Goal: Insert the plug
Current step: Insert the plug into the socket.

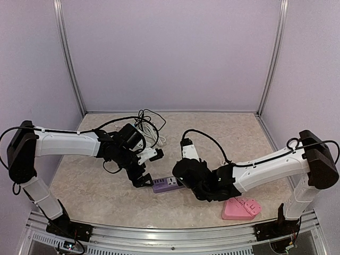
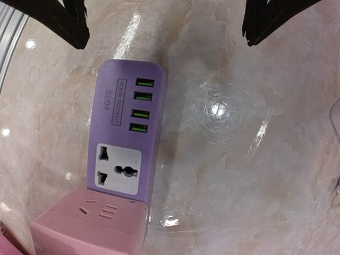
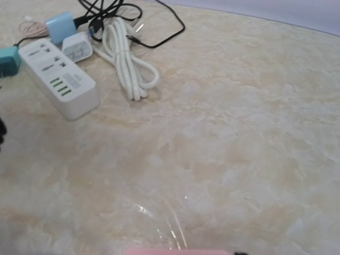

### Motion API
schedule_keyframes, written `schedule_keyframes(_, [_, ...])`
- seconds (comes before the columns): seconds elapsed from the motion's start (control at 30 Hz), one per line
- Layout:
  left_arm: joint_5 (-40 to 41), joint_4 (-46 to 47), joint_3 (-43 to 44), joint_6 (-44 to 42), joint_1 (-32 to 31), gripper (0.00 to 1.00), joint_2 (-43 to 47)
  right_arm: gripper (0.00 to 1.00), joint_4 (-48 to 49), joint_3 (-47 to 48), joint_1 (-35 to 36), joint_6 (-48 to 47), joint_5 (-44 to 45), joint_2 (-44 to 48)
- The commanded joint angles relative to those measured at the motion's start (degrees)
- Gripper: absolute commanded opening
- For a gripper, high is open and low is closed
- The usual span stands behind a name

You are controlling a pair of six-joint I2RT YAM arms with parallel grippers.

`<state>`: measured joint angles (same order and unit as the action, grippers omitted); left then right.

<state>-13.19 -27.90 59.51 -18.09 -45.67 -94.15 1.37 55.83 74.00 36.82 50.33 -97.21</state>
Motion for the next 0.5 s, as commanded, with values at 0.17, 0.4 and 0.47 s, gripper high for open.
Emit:
schedule_keyframes(0.17, [-0.82,-0.69,0.88,-0.66,0.72,0.99,-0.25,0.0,-14.6,-6.22,2.19,7.51,-7.39,-5.74])
schedule_keyframes(0.4, [-0.83,-0.69,0.92,-0.74,1.11,0.99,-0.2,0.0,-17.52,-7.19,3.17,8.87,-8.39,-5.74])
schedule_keyframes(0.47, [-0.62,-0.71,1.01,-0.83,1.11,0.99,-0.24,0.0,-18.17,-5.99,3.17,8.27,-7.55,-6.45])
